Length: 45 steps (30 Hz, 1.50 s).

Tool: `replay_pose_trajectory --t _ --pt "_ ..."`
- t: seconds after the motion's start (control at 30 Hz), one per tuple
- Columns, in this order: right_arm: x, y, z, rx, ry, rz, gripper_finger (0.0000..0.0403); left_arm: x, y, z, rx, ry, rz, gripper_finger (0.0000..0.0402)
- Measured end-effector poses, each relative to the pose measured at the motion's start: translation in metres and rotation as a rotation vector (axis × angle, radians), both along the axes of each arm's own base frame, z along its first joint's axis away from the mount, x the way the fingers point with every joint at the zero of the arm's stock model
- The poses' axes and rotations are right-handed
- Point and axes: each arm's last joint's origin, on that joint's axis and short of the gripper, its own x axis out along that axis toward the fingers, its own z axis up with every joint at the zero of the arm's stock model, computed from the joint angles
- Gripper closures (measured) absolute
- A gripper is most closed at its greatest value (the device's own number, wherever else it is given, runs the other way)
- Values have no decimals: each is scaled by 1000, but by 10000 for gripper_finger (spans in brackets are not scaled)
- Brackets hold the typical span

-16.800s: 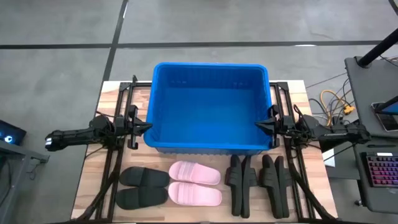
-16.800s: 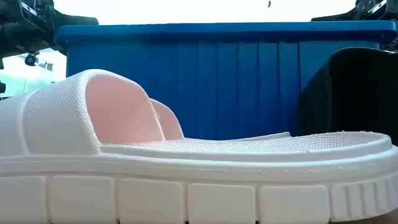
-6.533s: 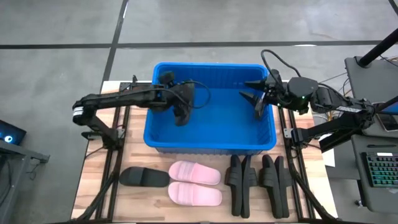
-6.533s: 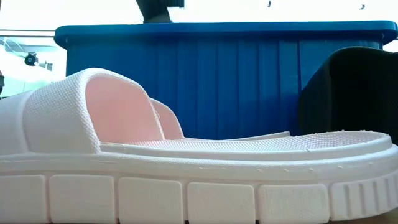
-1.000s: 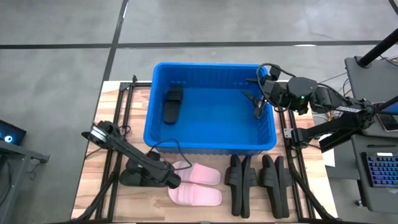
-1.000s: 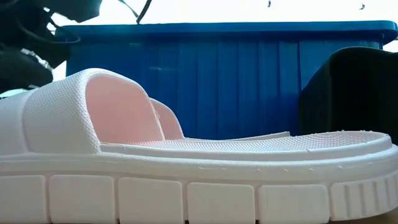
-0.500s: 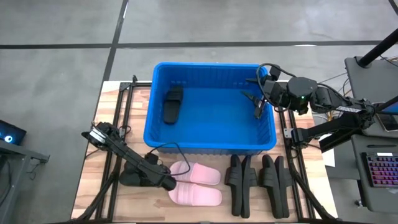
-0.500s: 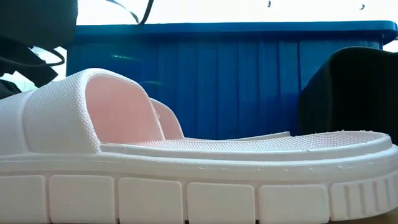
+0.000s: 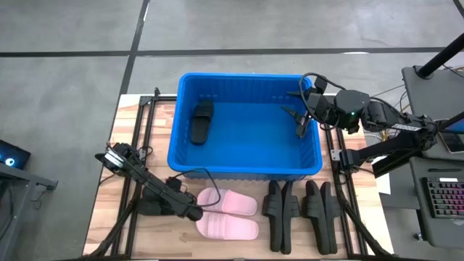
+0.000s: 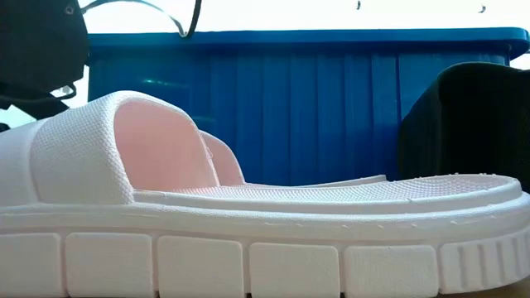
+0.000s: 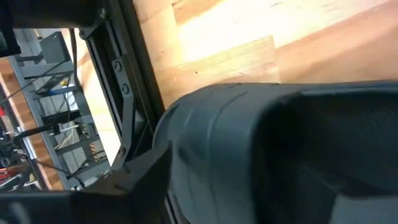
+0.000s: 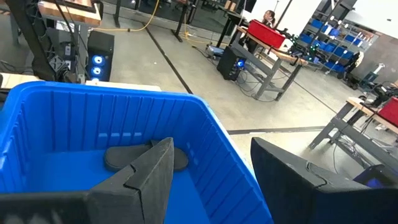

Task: Pick and place slides into bin
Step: Put the black slipper into the blue container

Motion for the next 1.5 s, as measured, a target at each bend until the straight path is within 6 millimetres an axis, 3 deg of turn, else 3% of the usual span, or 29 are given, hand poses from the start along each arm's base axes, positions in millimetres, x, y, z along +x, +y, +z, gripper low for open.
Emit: replay_pose_trajectory --t 0.27,0.4,0.6,0.73,0.93,1.03,1.17,1.3,1.4,1.5 --pt "0 0 0 0 0 0 197 -2 0 0 -1 12 -4 307" --pt "0 0 0 0 0 0 197 -1 -2 15 -80 -16 -89 383" --pt "0 0 0 0 1 0 197 -6 1 58 -183 -87 -199 394" --pt "0 0 0 0 4 0 197 -3 1 99 -287 -333 -325 399" --pt "0 0 -2 10 12 -2 197 13 7 187 -271 -1037 -514 400" --pt "-1 0 -3 38 14 -9 197 15 15 228 -168 -1331 -585 401" --pt "-1 0 -4 68 11 -18 197 18 33 268 195 -1522 -747 401" --pt "-1 0 -4 93 -4 -25 197 31 55 290 510 -1454 -981 401" --pt "-1 0 -4 130 -24 -35 197 40 78 294 640 -1331 -1092 401" --pt "-1 0 -4 200 -64 -54 197 48 105 290 713 -1219 -1097 401"
